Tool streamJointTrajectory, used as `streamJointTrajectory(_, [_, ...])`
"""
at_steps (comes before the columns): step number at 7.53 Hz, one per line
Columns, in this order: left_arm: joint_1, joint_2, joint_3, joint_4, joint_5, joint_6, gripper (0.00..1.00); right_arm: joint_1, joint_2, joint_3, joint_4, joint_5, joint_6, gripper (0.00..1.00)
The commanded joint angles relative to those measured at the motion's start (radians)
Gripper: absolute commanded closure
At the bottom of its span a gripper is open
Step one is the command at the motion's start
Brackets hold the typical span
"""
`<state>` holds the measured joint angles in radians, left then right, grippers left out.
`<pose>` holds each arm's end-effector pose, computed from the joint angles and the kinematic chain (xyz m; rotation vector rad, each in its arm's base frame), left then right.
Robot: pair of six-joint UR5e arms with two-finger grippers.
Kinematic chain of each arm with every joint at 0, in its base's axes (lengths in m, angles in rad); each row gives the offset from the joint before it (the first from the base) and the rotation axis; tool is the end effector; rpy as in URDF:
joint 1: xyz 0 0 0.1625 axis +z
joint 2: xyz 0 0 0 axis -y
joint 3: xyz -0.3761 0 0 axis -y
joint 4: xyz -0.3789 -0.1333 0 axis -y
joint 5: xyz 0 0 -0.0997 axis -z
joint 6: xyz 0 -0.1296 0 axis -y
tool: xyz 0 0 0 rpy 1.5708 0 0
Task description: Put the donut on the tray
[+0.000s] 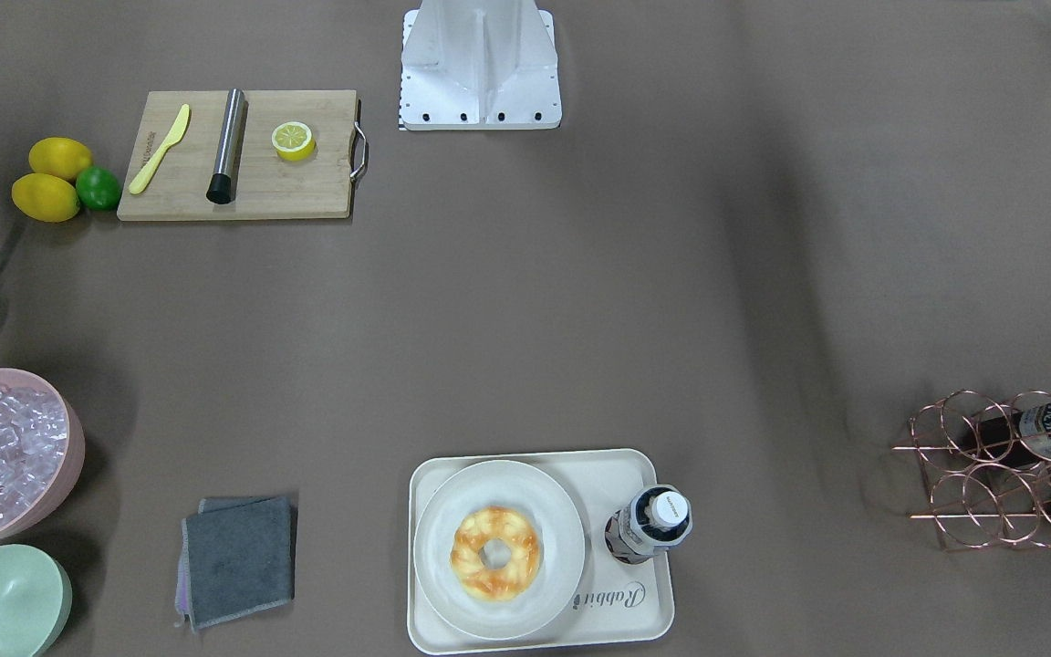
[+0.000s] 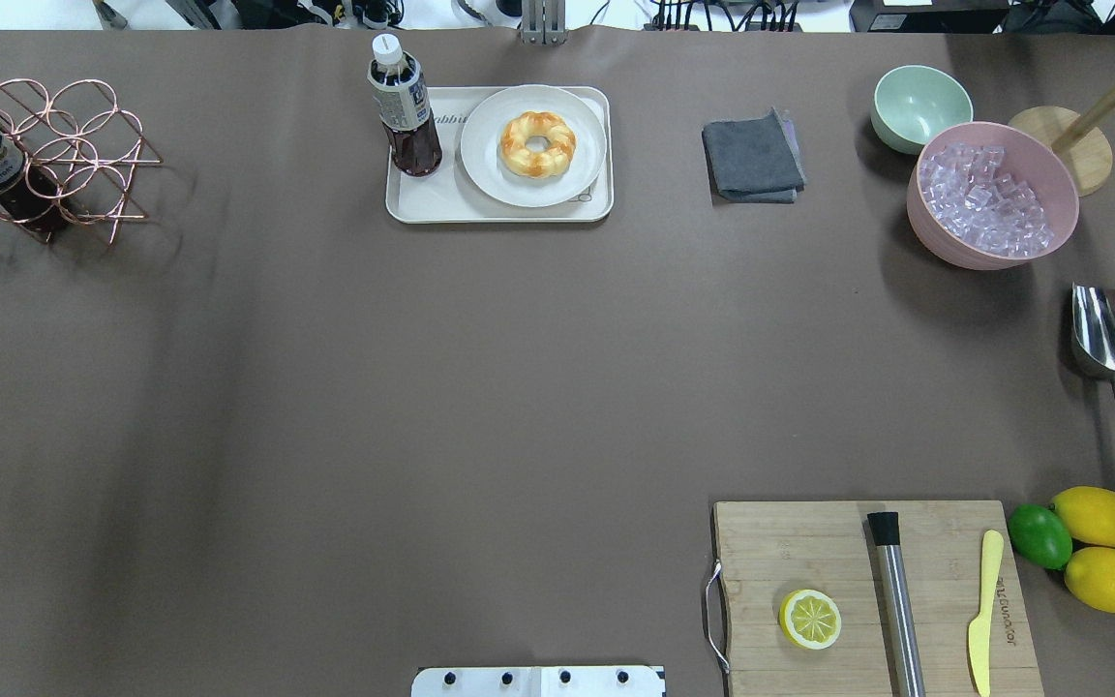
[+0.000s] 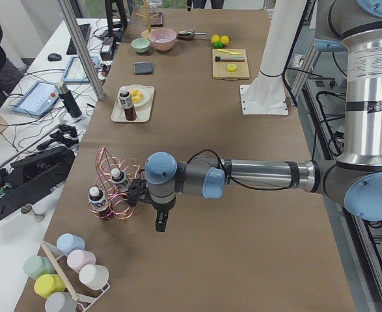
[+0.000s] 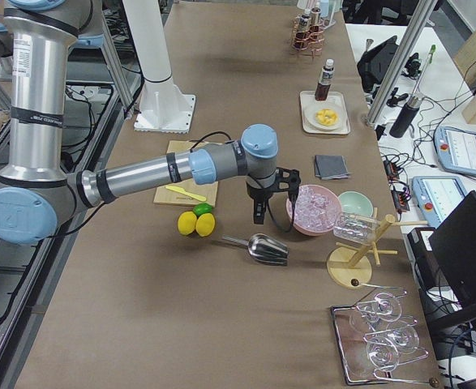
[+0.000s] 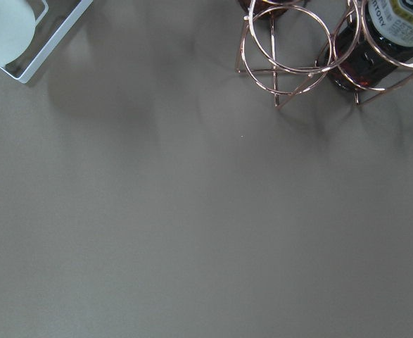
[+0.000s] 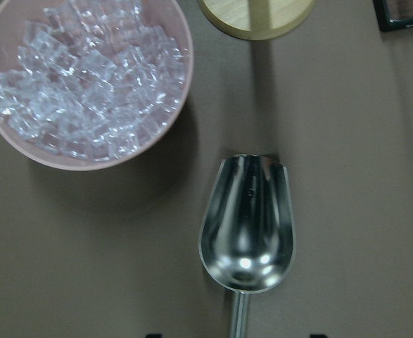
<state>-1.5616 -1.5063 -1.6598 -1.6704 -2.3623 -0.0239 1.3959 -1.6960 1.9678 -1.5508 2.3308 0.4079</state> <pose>-0.0368 -0.4651 0.6066 0.1045 0.7923 0.0352 -0.0333 -0.4415 0.4952 0.0491 -0.8024 0.1095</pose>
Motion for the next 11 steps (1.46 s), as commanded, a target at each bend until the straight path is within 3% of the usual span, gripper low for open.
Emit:
streamJointTrajectory(1, [0.0,0.0,-0.001,0.0,0.0,0.001,0.01,0.1,-0.117,-0.019,0.003,0.013,-0.211,0.0])
streamJointTrajectory(4, [0.0,0.0,-0.008,0.0,0.0,-0.001,0.01,0.123,-0.126,-0.07,0.003,0.007,-0.269,0.0])
streamJointTrajectory(11, [0.0,0.0,-0.008,0.0,0.0,-0.001,0.01,0.143,-0.128,-0.072,0.005,0.001,-0.281,0.0])
